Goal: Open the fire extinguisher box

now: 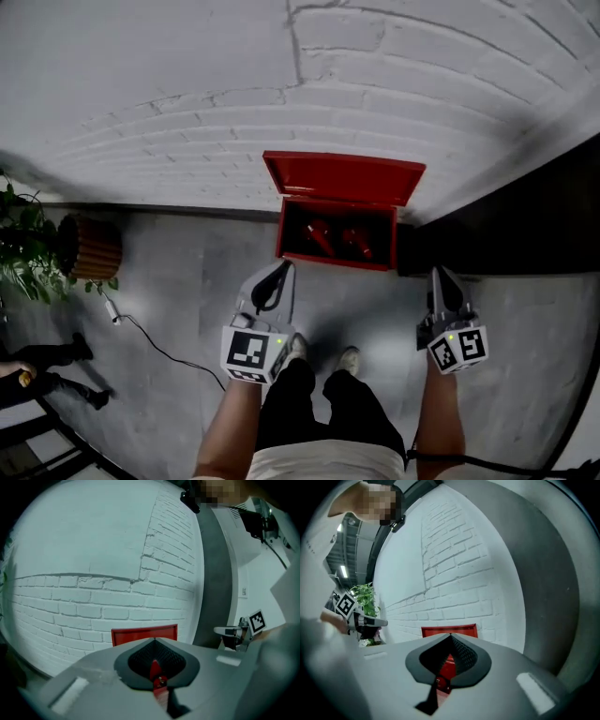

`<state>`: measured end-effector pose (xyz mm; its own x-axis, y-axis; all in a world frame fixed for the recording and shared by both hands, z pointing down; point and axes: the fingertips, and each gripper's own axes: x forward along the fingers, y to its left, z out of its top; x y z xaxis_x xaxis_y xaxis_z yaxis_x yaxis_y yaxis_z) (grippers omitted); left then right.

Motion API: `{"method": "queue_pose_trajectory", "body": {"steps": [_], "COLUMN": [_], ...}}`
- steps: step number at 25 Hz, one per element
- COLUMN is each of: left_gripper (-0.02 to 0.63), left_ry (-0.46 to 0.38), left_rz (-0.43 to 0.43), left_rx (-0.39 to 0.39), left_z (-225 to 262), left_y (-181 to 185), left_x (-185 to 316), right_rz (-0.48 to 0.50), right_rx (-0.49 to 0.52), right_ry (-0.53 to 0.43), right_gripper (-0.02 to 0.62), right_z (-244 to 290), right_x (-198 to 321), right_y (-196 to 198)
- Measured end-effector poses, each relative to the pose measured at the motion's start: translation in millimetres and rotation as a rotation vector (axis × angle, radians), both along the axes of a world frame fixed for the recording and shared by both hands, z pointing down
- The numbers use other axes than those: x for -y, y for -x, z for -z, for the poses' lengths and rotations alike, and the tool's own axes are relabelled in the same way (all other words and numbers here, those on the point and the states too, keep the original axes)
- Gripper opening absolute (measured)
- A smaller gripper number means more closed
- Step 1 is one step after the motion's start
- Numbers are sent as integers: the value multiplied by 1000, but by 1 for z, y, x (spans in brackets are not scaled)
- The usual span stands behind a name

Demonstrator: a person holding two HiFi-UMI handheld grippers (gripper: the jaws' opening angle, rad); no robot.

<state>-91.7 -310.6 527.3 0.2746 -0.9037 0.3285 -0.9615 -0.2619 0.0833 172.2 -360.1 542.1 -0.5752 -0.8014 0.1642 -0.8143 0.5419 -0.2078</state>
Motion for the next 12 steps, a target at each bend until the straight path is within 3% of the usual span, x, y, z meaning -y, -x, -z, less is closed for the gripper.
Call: {"method": "queue_pose_trajectory", "body": {"steps": [4,12], "left_gripper": [6,6], "left_ry": [18,-110], "left_rz": [12,14], "left_rx": [-9,-29], "left_z": [48,139], "left_y": [-1,-8], "left_x": [-34,-46], "right_rz": [32,94], "right_rx": [-20,-27], "right_ry": [5,-64], "right_gripper": [6,6], "right_z": [42,128], "right_x": [-30,-51], "right_y": [1,12]}}
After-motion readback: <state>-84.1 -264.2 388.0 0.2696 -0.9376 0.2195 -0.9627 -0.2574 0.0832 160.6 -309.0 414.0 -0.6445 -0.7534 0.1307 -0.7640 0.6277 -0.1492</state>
